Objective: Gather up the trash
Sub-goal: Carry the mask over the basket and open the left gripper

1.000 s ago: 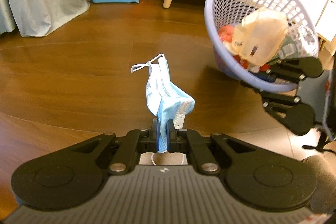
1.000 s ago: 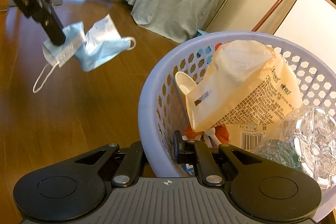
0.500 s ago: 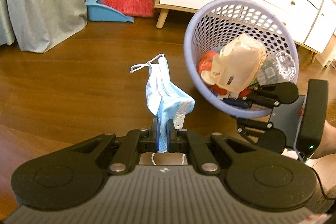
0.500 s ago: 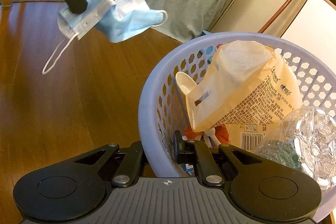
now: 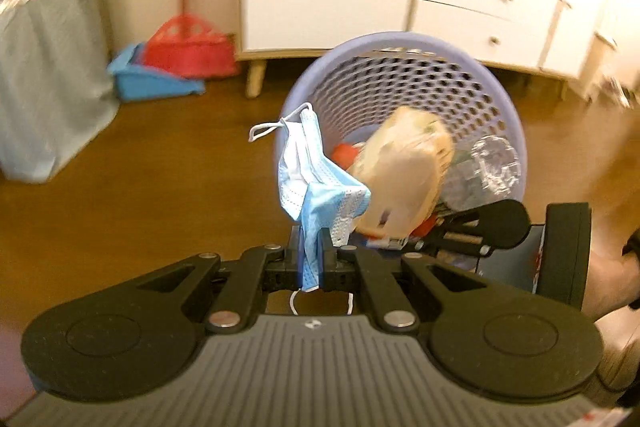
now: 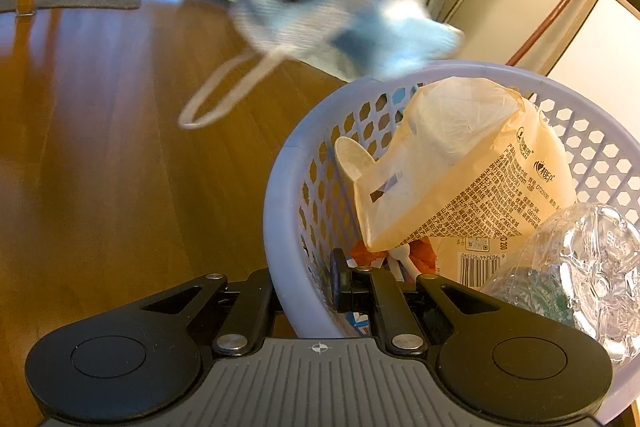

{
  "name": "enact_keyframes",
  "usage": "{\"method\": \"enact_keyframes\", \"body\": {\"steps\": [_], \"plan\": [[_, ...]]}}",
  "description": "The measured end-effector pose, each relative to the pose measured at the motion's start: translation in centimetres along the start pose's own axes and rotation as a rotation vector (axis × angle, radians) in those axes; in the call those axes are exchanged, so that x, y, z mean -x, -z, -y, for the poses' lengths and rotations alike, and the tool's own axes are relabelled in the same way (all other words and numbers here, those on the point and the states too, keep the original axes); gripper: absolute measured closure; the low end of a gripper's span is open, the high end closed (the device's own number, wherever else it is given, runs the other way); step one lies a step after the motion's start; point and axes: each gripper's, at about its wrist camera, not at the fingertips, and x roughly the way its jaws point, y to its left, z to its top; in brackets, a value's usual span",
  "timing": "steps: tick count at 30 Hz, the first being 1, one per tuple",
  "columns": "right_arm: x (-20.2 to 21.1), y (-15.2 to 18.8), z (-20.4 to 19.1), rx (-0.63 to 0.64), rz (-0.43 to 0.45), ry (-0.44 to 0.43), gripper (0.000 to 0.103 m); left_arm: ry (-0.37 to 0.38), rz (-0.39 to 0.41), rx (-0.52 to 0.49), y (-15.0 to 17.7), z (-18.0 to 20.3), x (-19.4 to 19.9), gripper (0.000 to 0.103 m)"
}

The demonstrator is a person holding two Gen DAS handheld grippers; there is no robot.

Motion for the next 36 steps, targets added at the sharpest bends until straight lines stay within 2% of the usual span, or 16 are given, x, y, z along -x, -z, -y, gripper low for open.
{"method": "enact_keyframes", "body": {"steps": [4, 8, 15, 18, 19, 21, 22, 30, 36], "plan": [[0.0, 0.1, 0.0, 0.002, 0.005, -0.007, 0.097, 0.035, -0.009, -0.12, -2.4, 1.4, -1.9, 0.099], [0.2, 0.1, -0.1, -0.001, 0.007, -0.01, 0.097, 0.069, -0.011, -0.179, -3.9, 2.8, -4.3, 0.099], [0.3, -0.1, -0.1, -0.004, 0.011, -0.016, 0.097, 0.109, -0.047, -0.18, -5.3, 4.1, -9.6, 0.099], [0.4, 0.0, 0.0, -0.008, 0.012, -0.018, 0.097, 0.091, -0.074, -0.14, -5.1, 3.4, -10.4, 0.092], [0.3, -0.1, 0.0, -0.009, 0.012, -0.019, 0.097, 0.09, -0.071, -0.132, -5.0, 3.1, -10.2, 0.092], [0.3, -0.2, 0.0, -0.01, 0.013, -0.018, 0.097, 0.087, -0.056, -0.113, -4.7, 2.5, -9.1, 0.079], [0.3, -0.4, -0.1, -0.011, 0.012, -0.017, 0.097, 0.085, -0.052, -0.099, -4.6, 2.1, -8.4, 0.078], [0.2, -1.0, -0.1, -0.012, 0.012, -0.015, 0.098, 0.001, -0.002, 0.021, -2.2, -1.7, -2.2, 0.076], [0.5, -1.5, -0.2, -0.009, 0.019, -0.019, 0.099, -0.065, -0.004, 0.126, 0.8, -4.5, 1.4, 0.075]]}}
